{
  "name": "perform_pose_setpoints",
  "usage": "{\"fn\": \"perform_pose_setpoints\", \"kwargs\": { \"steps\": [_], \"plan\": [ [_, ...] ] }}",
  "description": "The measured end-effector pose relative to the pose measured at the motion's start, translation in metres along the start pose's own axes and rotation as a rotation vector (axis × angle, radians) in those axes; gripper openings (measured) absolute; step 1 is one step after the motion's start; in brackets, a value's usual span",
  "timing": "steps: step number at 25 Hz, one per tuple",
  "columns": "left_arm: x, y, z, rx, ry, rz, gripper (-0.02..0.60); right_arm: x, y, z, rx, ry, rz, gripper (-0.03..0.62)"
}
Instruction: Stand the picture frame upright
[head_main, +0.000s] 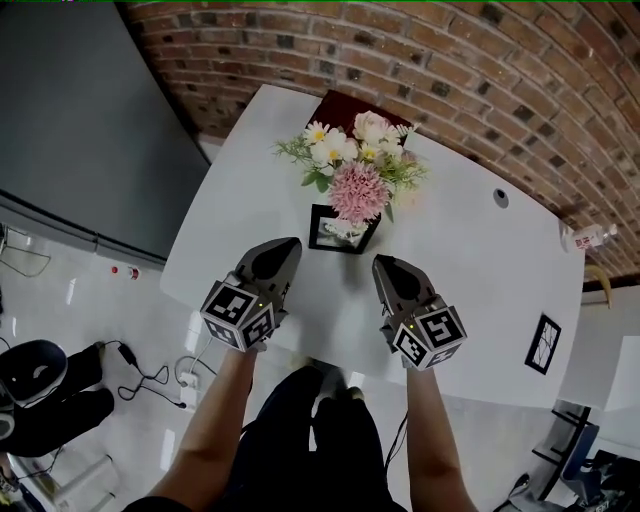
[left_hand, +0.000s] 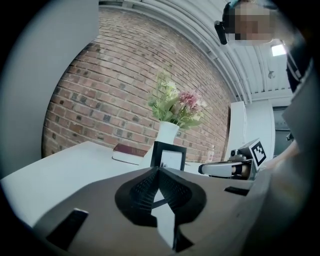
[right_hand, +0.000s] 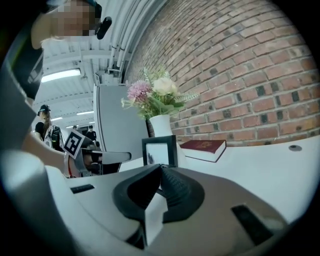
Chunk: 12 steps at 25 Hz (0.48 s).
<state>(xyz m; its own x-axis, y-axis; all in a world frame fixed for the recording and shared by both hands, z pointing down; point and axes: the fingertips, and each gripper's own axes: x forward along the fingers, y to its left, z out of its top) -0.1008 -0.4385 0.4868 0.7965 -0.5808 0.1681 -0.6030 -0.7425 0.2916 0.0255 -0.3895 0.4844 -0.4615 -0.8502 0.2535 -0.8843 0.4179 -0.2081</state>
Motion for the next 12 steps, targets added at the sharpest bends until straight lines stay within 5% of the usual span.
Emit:
{"fn": "perform_pose_setpoints", "kwargs": {
  "steps": [12],
  "plan": [
    [-0.049,-0.056,0.021,-0.013,-0.014,-0.037,0.002,-0.045,0.061,0.021,0.032,-0.012,0.104,0.005]
  ]
}}
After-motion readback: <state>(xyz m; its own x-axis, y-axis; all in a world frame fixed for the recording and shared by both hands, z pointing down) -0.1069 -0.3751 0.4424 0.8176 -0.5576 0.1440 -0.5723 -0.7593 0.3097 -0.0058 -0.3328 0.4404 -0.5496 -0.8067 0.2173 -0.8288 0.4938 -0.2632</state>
